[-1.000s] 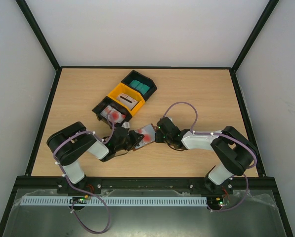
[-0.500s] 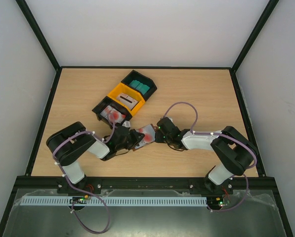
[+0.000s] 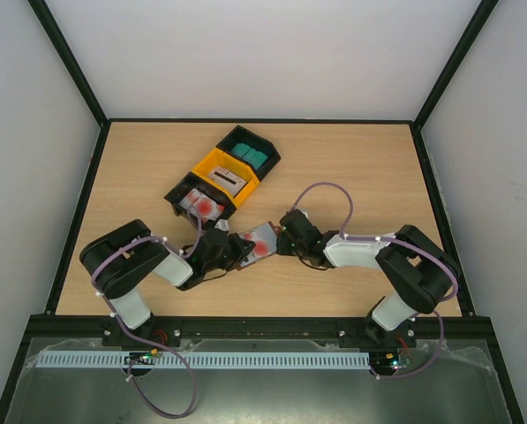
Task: Put the credit cards into the card holder
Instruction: Insert the credit card into the card holder.
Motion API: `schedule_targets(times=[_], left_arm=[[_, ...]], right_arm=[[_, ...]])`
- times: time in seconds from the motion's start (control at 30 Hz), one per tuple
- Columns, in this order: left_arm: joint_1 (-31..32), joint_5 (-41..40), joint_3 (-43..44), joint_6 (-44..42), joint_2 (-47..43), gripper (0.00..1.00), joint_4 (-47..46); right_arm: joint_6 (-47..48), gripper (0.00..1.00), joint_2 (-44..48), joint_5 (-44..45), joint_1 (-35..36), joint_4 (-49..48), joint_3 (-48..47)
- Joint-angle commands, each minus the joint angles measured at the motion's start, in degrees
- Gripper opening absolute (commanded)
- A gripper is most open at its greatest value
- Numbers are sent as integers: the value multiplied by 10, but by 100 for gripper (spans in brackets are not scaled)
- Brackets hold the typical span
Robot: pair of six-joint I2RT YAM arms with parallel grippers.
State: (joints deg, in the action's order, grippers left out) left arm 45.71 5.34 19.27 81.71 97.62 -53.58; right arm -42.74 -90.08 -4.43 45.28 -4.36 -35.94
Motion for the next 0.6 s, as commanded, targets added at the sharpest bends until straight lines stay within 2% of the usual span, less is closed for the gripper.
schedule_targets(times=[0.0,0.23,0.33,0.4,0.57], left_arm=[[0,-8,19,-5,30,3,48],[1,-11,51,-33,37,12,85],[2,-9,38,-28,18,20,99],[1,5,9,-17,-4,28,58],[4,17,4,-18,-45,46,98]], right_arm=[[-4,13,-29,-19,4,56,8],[-4,13,-29,-21,5,53,7],[-4,13,-28,-20,4,52,7],[-2,13,-27,-24,5,52,7],[4,11,-27,-39,4,53,4]])
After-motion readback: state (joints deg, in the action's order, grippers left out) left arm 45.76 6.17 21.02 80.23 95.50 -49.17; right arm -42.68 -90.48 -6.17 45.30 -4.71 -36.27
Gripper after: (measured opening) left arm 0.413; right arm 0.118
